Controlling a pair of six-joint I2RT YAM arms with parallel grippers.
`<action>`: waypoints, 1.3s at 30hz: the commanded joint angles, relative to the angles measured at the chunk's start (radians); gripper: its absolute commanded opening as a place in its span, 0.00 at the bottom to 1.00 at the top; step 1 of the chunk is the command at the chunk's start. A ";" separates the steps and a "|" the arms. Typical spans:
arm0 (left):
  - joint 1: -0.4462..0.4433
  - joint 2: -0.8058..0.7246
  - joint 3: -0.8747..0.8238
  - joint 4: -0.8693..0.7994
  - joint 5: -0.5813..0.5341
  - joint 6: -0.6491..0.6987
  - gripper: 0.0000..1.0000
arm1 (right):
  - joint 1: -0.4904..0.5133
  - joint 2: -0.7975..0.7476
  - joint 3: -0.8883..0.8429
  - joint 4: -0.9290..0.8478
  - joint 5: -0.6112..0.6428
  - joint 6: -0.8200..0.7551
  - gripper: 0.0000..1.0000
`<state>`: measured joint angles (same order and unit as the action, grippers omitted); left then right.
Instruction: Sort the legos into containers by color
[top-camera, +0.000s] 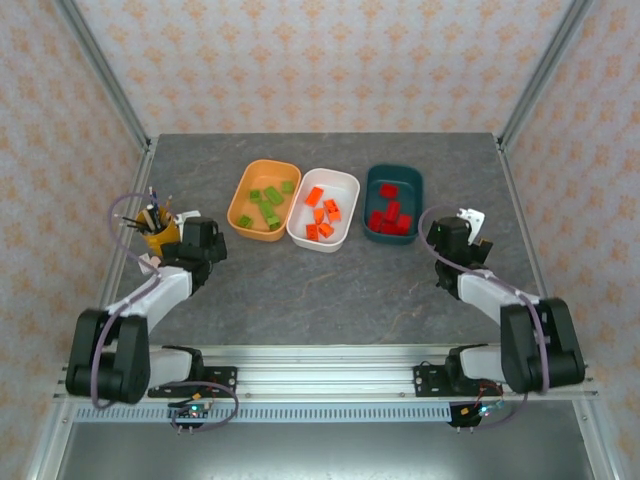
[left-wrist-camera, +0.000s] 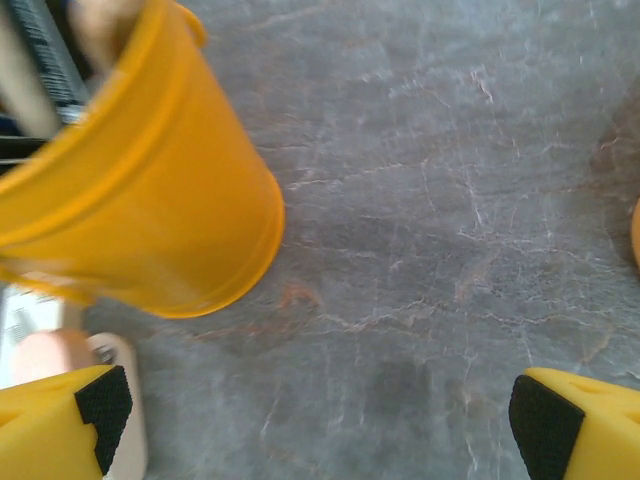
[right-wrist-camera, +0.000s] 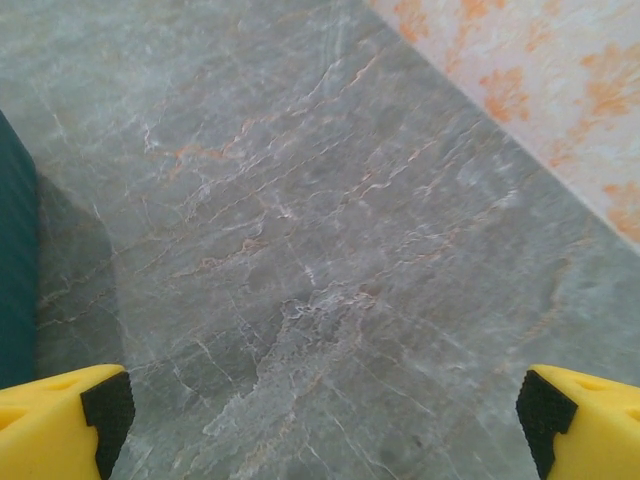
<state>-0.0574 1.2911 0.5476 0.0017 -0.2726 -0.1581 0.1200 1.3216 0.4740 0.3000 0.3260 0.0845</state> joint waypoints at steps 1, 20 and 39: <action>0.011 0.061 0.005 0.266 0.065 0.077 1.00 | -0.028 0.070 0.022 0.192 -0.109 -0.061 1.00; -0.002 0.200 -0.142 0.777 0.037 0.125 1.00 | -0.125 0.186 -0.112 0.559 -0.282 -0.086 0.99; -0.002 0.205 -0.141 0.778 0.035 0.129 1.00 | -0.083 0.198 -0.058 0.479 -0.234 -0.121 0.99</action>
<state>-0.0525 1.4948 0.3916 0.7315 -0.1986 -0.0505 0.0322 1.5166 0.4042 0.7784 0.0788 -0.0242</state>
